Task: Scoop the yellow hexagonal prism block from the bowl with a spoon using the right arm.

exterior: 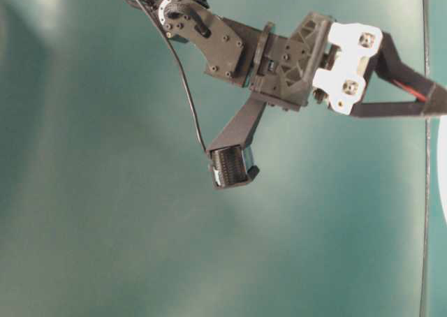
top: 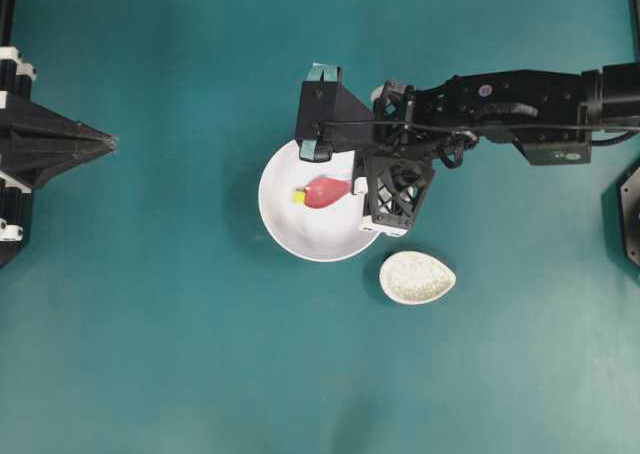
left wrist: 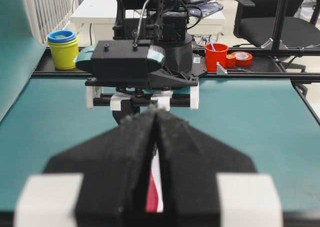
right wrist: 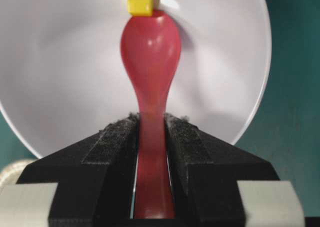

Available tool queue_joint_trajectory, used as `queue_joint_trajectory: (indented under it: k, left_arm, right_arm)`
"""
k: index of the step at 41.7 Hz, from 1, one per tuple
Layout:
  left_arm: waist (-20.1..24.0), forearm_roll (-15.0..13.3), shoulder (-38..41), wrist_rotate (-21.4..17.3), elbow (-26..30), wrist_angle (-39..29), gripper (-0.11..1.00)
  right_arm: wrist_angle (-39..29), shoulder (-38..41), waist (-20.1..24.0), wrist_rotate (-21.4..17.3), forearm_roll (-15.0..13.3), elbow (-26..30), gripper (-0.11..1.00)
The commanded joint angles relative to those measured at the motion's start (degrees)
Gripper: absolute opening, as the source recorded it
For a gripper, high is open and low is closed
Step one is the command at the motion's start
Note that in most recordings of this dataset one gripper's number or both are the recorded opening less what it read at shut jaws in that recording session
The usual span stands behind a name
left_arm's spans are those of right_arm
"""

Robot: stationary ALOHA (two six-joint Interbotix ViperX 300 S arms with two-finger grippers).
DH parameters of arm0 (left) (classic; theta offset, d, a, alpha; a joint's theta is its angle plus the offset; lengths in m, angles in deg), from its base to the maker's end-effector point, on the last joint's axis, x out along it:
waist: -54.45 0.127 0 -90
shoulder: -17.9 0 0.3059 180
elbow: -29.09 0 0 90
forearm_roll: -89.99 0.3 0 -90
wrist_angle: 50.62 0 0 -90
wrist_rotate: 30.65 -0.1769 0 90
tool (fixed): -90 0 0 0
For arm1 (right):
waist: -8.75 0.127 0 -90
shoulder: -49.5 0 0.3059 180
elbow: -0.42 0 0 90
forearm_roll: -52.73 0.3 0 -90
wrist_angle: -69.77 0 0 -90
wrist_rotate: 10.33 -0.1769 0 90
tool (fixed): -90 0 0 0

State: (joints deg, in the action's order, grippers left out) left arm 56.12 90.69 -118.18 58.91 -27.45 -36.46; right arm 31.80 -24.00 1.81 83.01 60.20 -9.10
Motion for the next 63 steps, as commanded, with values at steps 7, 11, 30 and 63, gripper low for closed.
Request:
queue_joint_trajectory:
  k: [7,11,30,63]
  left_arm:
    - [0.09,0.09,0.53,-0.18,1.14,0.35,0.0]
    - [0.09,0.09,0.53,-0.18,1.14,0.35,0.0]
    - [0.09,0.18,0.53,-0.18,1.14,0.35,0.0]
    - [0.09,0.18,0.53,-0.18,1.05,0.18,0.0]
  right_arm:
    - [3.34,-0.97,0.35,0.09,0.18,0.7,0.24]
    - [4.57,-0.97,0.53,0.09,0.44,0.79,0.24]
    - [7.73,-1.58,0.53,0.09,1.14,1.85,0.24]
    - [10.2,-2.81,0.53,-0.26,1.14,0.88,0.24]
